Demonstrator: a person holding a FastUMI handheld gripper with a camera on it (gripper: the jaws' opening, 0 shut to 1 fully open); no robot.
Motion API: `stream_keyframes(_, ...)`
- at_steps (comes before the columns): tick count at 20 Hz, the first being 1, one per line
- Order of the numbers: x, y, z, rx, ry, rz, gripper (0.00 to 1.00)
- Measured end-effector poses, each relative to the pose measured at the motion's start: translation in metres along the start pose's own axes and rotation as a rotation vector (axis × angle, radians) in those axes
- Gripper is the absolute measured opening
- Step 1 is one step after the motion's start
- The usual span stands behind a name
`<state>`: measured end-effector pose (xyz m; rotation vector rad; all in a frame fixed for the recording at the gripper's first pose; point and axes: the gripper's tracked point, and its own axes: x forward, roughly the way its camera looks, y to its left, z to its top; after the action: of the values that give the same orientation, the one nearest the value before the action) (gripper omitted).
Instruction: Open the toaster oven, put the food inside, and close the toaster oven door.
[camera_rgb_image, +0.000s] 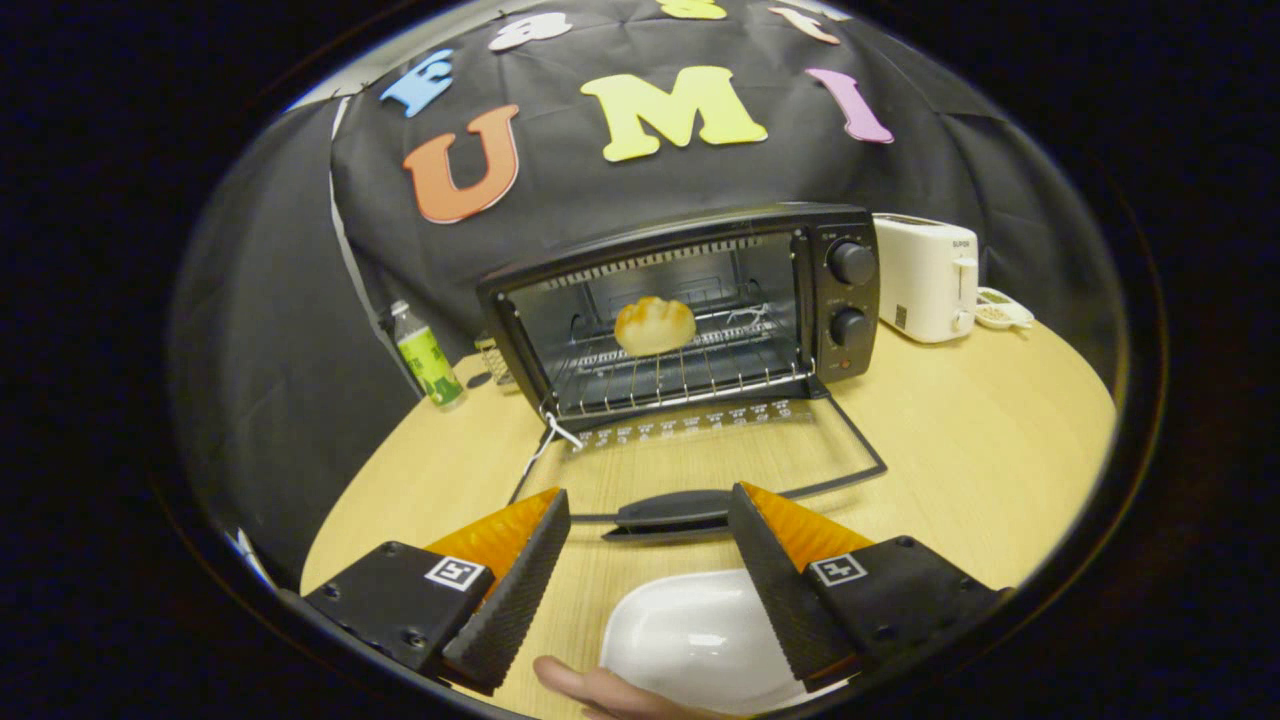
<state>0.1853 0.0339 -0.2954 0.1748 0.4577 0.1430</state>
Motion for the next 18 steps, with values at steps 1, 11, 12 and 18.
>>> stream_keyframes(1,0.001,0.003,-0.008,-0.007,0.014,0.010,1.00)
stream_keyframes(11,0.026,-0.018,-0.030,-0.082,0.125,-0.134,1.00)
stream_keyframes(12,0.026,-0.018,-0.029,-0.079,0.129,-0.143,1.00)
stream_keyframes(18,0.018,-0.012,-0.012,-0.070,0.108,-0.145,1.00)
